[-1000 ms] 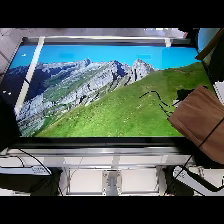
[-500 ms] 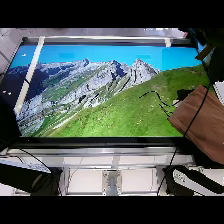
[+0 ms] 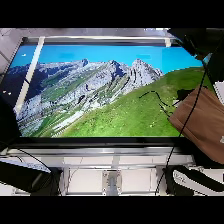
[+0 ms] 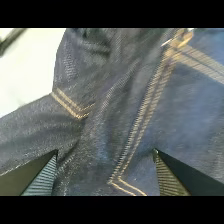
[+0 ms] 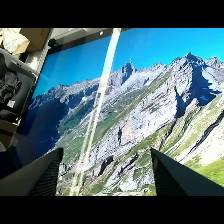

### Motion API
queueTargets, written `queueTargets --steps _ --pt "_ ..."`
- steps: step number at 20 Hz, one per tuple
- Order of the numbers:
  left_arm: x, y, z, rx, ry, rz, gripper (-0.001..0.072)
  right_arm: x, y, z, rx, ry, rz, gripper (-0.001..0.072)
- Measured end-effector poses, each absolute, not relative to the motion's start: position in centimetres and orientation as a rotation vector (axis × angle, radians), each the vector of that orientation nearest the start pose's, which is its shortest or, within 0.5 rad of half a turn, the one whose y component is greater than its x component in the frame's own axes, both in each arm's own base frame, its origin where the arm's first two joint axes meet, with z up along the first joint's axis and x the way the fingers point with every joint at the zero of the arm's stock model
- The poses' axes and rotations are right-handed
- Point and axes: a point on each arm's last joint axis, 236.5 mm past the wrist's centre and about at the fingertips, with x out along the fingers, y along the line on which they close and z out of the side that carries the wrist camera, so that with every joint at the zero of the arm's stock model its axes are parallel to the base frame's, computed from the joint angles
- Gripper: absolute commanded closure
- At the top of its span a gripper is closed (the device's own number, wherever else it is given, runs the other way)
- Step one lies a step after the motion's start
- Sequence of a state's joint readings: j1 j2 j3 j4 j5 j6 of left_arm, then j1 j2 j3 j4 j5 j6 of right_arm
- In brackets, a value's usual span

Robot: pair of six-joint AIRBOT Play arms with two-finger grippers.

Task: Fold the clothes and pants, and hang the long-sleeved shirts on hangers.

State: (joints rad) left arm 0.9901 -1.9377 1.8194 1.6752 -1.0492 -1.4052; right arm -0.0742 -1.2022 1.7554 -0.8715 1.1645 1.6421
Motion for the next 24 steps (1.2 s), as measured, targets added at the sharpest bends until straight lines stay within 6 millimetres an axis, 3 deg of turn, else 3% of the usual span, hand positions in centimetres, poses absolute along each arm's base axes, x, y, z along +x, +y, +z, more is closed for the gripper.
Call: queueTargets --steps 1,2,3,5,8,12,14,17,18,20,24 --pt "29.2 48.4 -6.2 -0.365 1.196 0.812 0.0136 42.8 10.7 32.8 0.548 0.593 0.442 0.0103" --pt "29.3 47.9 -7.2 -0.39 1.211 0.797 0.0558 42.8 10.7 32.7 0.544 0.596 0.436 0.0103" --pt "29.5 47.2 -8.2 -0.425 1.224 0.775 0.068 42.8 10.6 32.6 0.544 0.6 0.433 0.0103" --pt "30.5 45.6 -9.1 -0.472 1.24 0.725 0.0684 42.7 10.6 32.4 0.545 0.608 0.432 0.0103" --pt "33.4 41.9 -8.4 -0.546 1.225 0.607 0.0685 42.3 10.6 32.5 0.544 0.613 0.432 0.0103" --pt "40.7 33.5 -3.1 -0.6 1.12 0.315 0.0685 40.3 10.0 31.5 0.472 0.697 0.412 0.0104" --pt "44.4 27.0 -0.3 -0.605 1.092 0.124 0.0685 38.7 8.8 30.0 0.394 0.783 0.374 0.0104" --pt "47.7 15.4 1.8 -0.566 1.148 -0.162 0.0686 36.1 6.1 27.1 0.273 0.936 0.276 0.0105" --pt "48.3 11.5 2.1 -0.541 1.177 -0.245 0.0686 35.4 5.2 26.3 0.234 0.978 0.247 0.013" --pt "48.7 3.7 1.9 -0.483 1.243 -0.385 0.0686 34.3 3.4 25.2 0.158 1.041 0.199 0.0267" --pt "48.6 -9.8 1.0 -0.398 1.318 -0.524 0.0686 33.3 1.4 24.1 0.024 1.095 0.175 0.0269"
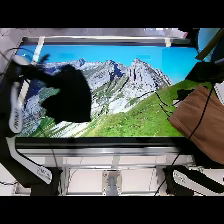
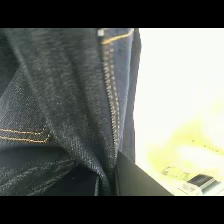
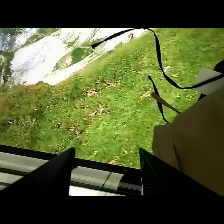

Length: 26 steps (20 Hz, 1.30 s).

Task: Fold the clothes and pants, and hang the long-sleeved shirts on hangers.

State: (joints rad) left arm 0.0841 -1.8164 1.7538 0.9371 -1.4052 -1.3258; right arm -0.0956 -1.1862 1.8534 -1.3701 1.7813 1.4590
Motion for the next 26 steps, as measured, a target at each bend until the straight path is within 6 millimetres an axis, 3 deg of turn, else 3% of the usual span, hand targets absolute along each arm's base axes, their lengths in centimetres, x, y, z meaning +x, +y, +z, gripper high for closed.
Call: queueTargets --steps 2,5,6,8,10,11,12,14,16,18,20,22,24,26 --pt "47.9 -16.4 0.4 -0.345 1.325 -0.587 0.0686 33.4 1.0 23.6 -0.026 1.101 0.183 0.0269" --pt "44.1 -25.6 -2.3 -0.192 1.394 -0.699 0.0672 34.9 0.6 22.2 -0.073 1.082 0.194 0.0268" --pt "42.7 -27.9 -3.4 -0.13 1.413 -0.725 0.0545 35.4 0.4 21.5 -0.08 1.08 0.194 0.0261" --pt "40.8 -31.2 -4.7 -0.017 1.412 -0.757 -0.0013 36.3 0.4 19.8 -0.089 1.08 0.2 0.0261" --pt "41.7 -32.6 -3.6 0.038 1.334 -0.751 0.0007 36.9 0.3 17.7 -0.091 1.096 0.205 0.026" --pt "42.9 -32.6 -2.1 0.043 1.28 -0.733 0.0009 37.0 0.3 16.5 -0.09 1.113 0.21 0.0261" --pt "44.1 -32.1 -0.5 0.04 1.226 -0.713 0.0011 37.1 0.5 15.4 -0.089 1.126 0.22 0.0261" --pt "46.6 -28.9 2.6 0.03 1.156 -0.628 0.0012 37.2 0.9 13.0 -0.079 1.146 0.246 0.026" --pt "48.0 -24.1 4.5 0.021 1.148 -0.521 0.0012 37.7 1.6 10.6 -0.052 1.145 0.268 0.0259" --pt "47.4 -18.8 4.5 0.009 1.212 -0.412 0.0012 38.7 2.5 8.3 -0.001 1.124 0.287 0.0259" --pt "45.0 -14.9 3.5 -0.009 1.291 -0.34 0.0012 39.6 3.8 6.0 0.067 1.123 0.321 0.0257" --pt "40.9 -12.0 1.7 -0.041 1.362 -0.273 0.0012 40.3 5.4 3.6 0.144 1.144 0.366 0.0223" --pt "37.0 -10.5 -0.1 -0.12 1.366 -0.199 0.0012 40.9 7.0 1.7 0.227 1.166 0.413 0.0198" --pt "34.0 -10.5 -2.0 -0.283 1.305 -0.127 0.0011 41.4 8.4 0.1 0.31 1.181 0.456 0.0191"
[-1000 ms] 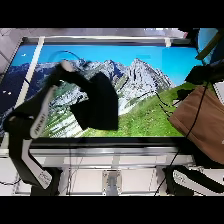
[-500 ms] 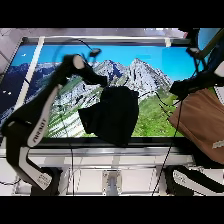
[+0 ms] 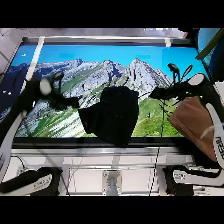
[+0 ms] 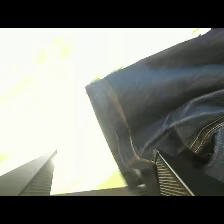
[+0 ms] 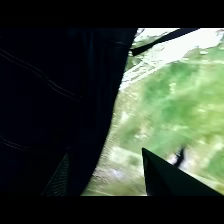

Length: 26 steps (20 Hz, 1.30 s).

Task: Fold the clothes and pants, and hang the long-sleeved shirts on hangers.

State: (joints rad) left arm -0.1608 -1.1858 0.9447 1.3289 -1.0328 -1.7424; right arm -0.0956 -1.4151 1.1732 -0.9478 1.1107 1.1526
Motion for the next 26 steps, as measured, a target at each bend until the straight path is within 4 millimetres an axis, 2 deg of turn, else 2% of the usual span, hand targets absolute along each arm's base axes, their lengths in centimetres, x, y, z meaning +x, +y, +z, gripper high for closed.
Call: queueTargets --steps 2,4,8,13,14,15,16,17,20,22,26 --pt "32.4 -11.6 -3.6 -0.496 1.222 -0.087 0.0012 42.1 9.6 -0.9 0.385 1.185 0.484 0.0191" --pt "31.9 -12.8 -4.7 -0.672 1.145 -0.06 0.0012 42.6 10.2 -1.6 0.435 1.18 0.495 0.0191" --pt "33.7 -13.7 -5.6 -0.833 0.989 -0.02 0.0012 43.2 10.7 -1.8 0.471 1.17 0.504 0.0191" --pt "36.6 -13.2 -7.6 -0.881 0.911 0.061 0.0017 43.7 10.8 -1.7 0.481 1.157 0.504 0.0192" --pt "37.6 -13.3 -7.7 -0.877 0.898 0.066 0.007 43.9 10.8 -1.6 0.483 1.151 0.502 0.0191" --pt "38.6 -13.4 -7.6 -0.868 0.886 0.066 0.0185 43.9 10.7 -1.6 0.483 1.149 0.499 0.0192" --pt "39.8 -13.6 -7.5 -0.857 0.875 0.06 0.0477 44.1 10.7 -1.6 0.482 1.143 0.495 0.0192" --pt "40.9 -13.9 -7.2 -0.845 0.867 0.05 0.0671 44.3 10.6 -1.6 0.482 1.137 0.491 0.0192" --pt "43.8 -14.4 -5.7 -0.794 0.832 0.007 0.0685 44.4 10.2 -1.9 0.461 1.136 0.478 0.0192" --pt "45.4 -13.8 -4.4 -0.76 0.795 -0.011 0.0686 44.3 9.7 -2.3 0.432 1.143 0.467 0.0193" --pt "48.3 -9.7 -1.6 -0.748 0.713 0.021 0.0686 44.2 9.0 -2.8 0.389 1.152 0.45 0.0192"
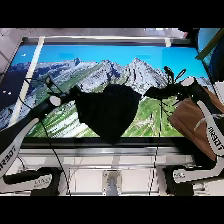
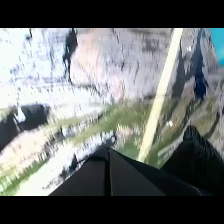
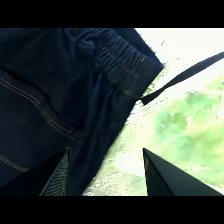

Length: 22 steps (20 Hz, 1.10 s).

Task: Fold the clothes and pants, and hang the long-sleeved shirts on hangers.

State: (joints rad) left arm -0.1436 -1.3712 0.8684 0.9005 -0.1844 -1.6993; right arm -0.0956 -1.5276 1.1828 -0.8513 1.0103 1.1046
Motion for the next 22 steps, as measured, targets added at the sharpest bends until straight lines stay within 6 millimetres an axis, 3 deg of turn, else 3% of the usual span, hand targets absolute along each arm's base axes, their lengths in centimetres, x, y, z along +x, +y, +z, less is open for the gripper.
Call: queueTargets --steps 3,5,6,7,8,11,13,14,15,17,20,22 --pt "50.3 -6.8 0.6 -0.714 0.657 0.033 0.0686 44.3 8.8 -2.9 0.381 1.15 0.44 0.0192" --pt "51.5 -6.2 1.8 -0.683 0.637 0.019 0.0684 44.4 8.9 -3.0 0.392 1.151 0.431 0.0192" --pt "52.2 -6.3 2.2 -0.668 0.63 0.009 0.0644 44.5 9.1 -3.2 0.404 1.153 0.428 0.0192" --pt "52.9 -6.5 2.5 -0.651 0.624 -0.004 0.0361 44.6 9.5 -3.3 0.416 1.153 0.43 0.0192" --pt "53.7 -6.7 3.0 -0.632 0.614 -0.017 0.0148 44.6 10.0 -3.6 0.427 1.16 0.437 0.0193" --pt "55.8 -6.7 5.3 -0.578 0.584 -0.059 0.0129 44.3 12.1 -4.6 0.446 1.189 0.466 0.0192" --pt "55.9 -5.7 6.4 -0.546 0.605 -0.076 0.013 43.9 13.7 -5.4 0.447 1.215 0.491 0.0192" --pt "55.3 -5.1 6.5 -0.533 0.637 -0.082 0.0135 43.7 14.4 -5.9 0.442 1.226 0.501 0.0192" --pt "54.3 -4.3 6.2 -0.517 0.685 -0.084 0.0192 43.6 14.8 -6.3 0.439 1.232 0.507 0.0192" --pt "50.9 -2.6 4.2 -0.483 0.811 -0.07 0.0231 44.0 15.3 -6.6 0.43 1.222 0.507 0.0192" --pt "42.6 -2.0 0.0 -0.508 0.994 -0.043 0.0231 45.1 15.3 -6.1 0.424 1.187 0.5 0.0193" --pt "37.0 -4.4 -2.1 -0.592 1.057 -0.058 0.0231 45.8 15.4 -5.5 0.418 1.162 0.501 0.0193"
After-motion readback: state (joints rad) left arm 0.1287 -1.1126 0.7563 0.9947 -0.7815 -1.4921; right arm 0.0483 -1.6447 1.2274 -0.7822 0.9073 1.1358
